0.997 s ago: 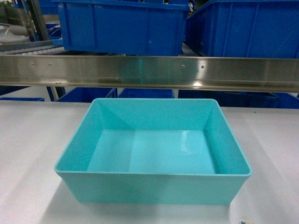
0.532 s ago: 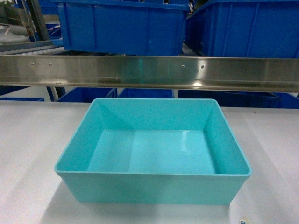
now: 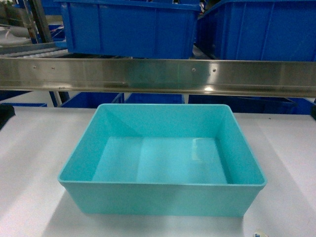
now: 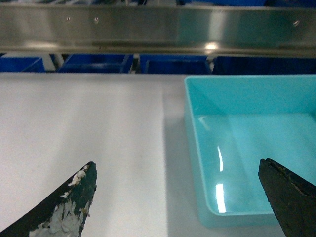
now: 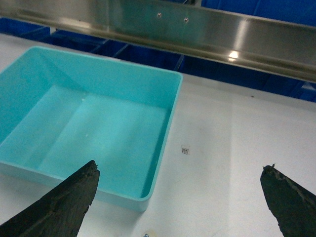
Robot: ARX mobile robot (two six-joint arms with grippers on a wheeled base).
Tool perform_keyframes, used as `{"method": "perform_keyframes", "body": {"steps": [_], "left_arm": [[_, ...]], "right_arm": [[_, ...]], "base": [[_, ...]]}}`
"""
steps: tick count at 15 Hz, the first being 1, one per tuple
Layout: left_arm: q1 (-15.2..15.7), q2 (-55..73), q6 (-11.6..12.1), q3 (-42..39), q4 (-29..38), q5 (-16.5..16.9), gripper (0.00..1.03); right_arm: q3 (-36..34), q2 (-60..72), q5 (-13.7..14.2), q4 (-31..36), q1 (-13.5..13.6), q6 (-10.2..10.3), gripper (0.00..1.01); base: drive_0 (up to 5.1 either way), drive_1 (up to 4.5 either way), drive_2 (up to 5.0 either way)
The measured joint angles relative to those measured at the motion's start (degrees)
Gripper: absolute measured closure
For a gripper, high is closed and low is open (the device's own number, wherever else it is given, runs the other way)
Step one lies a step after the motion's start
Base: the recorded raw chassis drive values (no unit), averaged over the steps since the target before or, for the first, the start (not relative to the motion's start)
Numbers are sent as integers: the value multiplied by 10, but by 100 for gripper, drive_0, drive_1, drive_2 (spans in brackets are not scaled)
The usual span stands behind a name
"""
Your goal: Organize blue bins on left shelf correctly
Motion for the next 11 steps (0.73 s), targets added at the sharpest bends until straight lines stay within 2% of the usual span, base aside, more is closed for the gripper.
{"method": "perform_keyframes", "body": {"steps": [1,3,9,11], "left_arm": [[-6,48,-2,22,2,-17,5],[-9,89,-2,42,-9,-25,5],[-10,87,-2,41,-7,-26,5],[-16,122,-2,55,19,-46,5]], "right_arm": [[29,47,-1,-10,6,1,3],[71,108,1,-10,21,1,3],[72,114,1,-11,23,1,3],[117,185,-14,-14,28,-2,3]], "base": [[0,0,0],[0,0,0],[0,0,0],[0,0,0]]}}
